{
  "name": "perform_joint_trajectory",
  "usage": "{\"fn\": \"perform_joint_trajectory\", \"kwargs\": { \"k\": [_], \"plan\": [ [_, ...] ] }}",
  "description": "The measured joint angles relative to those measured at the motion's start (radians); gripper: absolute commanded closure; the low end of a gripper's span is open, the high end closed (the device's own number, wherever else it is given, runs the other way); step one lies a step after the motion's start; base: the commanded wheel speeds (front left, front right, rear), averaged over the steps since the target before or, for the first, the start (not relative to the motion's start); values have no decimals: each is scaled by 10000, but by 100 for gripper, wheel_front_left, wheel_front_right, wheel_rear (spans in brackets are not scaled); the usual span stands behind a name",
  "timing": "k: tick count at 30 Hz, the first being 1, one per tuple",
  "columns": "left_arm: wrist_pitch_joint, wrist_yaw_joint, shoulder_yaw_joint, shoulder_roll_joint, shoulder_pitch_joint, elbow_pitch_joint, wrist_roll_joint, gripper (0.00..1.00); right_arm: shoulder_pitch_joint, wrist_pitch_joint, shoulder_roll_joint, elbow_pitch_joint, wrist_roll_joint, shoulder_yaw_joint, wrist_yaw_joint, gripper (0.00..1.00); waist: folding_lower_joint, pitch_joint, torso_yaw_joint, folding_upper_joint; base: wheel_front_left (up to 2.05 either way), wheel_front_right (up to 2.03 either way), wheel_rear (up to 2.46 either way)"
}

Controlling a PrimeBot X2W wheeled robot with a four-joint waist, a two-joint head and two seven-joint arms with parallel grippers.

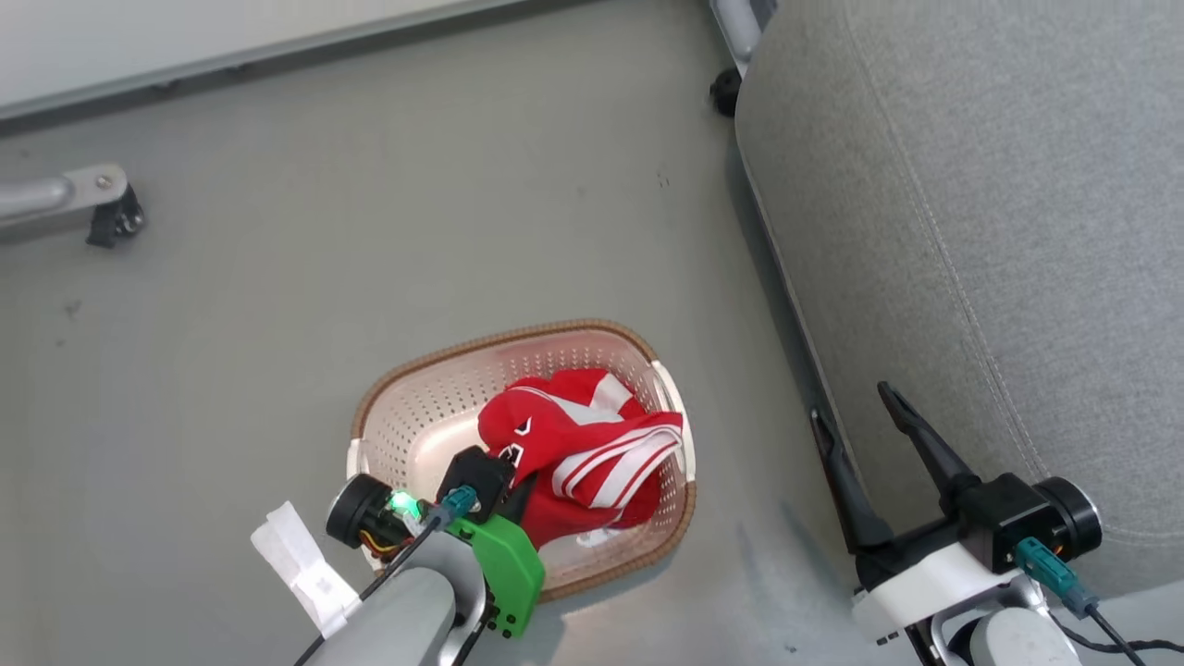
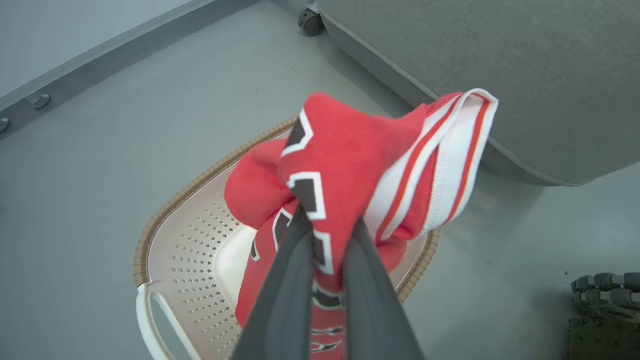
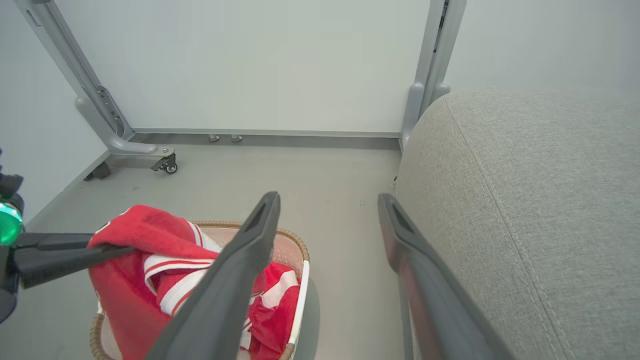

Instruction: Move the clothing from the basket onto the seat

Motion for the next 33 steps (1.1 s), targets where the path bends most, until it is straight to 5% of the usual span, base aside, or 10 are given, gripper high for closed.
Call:
{"fn": "perform_joint_trajectory", "kwargs": {
  "k": [14, 33],
  "plan": [
    [0, 372, 1733, -13, 1662, -2938, 840, 100, 904, 0, -35, 491, 238, 865, 0, 0, 0, -2452, 379, 0, 0, 0, 0],
    [2, -180, 2531, -397, 1733, -3881, 928, 100, 1073, 0, -19, 573, 403, 1333, 0, 0, 0, -3505, 208, 0, 0, 0, 0]
  ]
}}
